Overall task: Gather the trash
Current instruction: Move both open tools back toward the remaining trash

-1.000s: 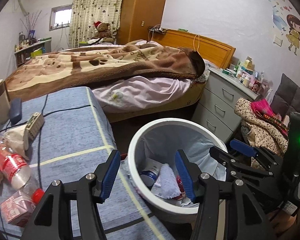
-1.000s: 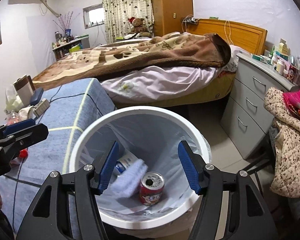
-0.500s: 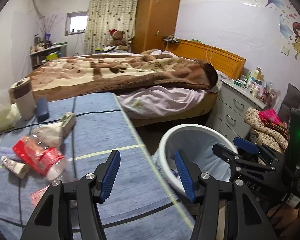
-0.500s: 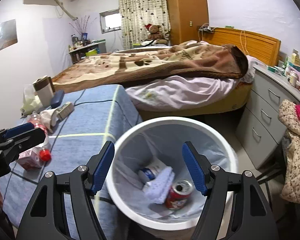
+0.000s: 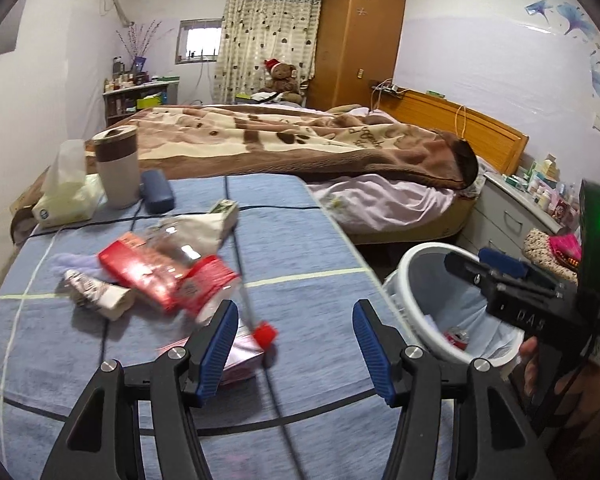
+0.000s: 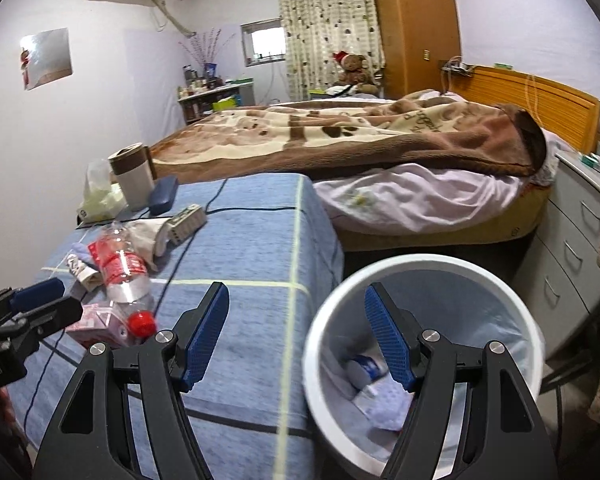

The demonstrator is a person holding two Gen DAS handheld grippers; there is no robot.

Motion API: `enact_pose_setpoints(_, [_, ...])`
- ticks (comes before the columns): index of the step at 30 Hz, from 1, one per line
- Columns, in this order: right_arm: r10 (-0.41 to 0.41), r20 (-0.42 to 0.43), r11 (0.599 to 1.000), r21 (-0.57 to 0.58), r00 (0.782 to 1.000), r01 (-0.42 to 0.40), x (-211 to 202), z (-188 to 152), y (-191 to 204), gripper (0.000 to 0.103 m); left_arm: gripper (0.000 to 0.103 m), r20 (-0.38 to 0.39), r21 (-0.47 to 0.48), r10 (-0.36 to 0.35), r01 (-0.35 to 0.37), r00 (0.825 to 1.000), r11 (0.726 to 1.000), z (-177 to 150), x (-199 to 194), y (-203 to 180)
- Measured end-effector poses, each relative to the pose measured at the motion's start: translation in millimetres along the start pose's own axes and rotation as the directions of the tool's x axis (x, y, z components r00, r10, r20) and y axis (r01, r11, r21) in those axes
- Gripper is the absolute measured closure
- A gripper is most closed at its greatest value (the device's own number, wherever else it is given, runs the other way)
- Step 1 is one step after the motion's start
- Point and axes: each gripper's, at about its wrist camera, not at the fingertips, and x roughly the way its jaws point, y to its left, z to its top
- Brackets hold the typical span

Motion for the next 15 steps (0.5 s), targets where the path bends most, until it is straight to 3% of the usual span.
enact_pose_setpoints(5, [0.03, -0.007, 0.999, -0.023, 1.0, -0.03, 7, 4, 15, 0.031, 0.042, -0.034, 0.013, 0.03, -0.03, 0.999, 0.999, -12, 2, 23])
enact_pose_setpoints(8, [0.045, -0.013, 0.998, -0.042, 0.999, -0.046, 13, 7, 25, 0.031, 0.034, -0.059, 0.044, 0.039, -0.037, 0.998, 0.998, -16, 6, 28])
enact_pose_setpoints(15, [0.079, -0.04, 0.994, -0.075, 0.996, -0.082, 28, 12, 46, 0.031, 0.033, -0.124, 0.12, 0.032, -0.017, 0.992, 0.993, -20, 30, 36])
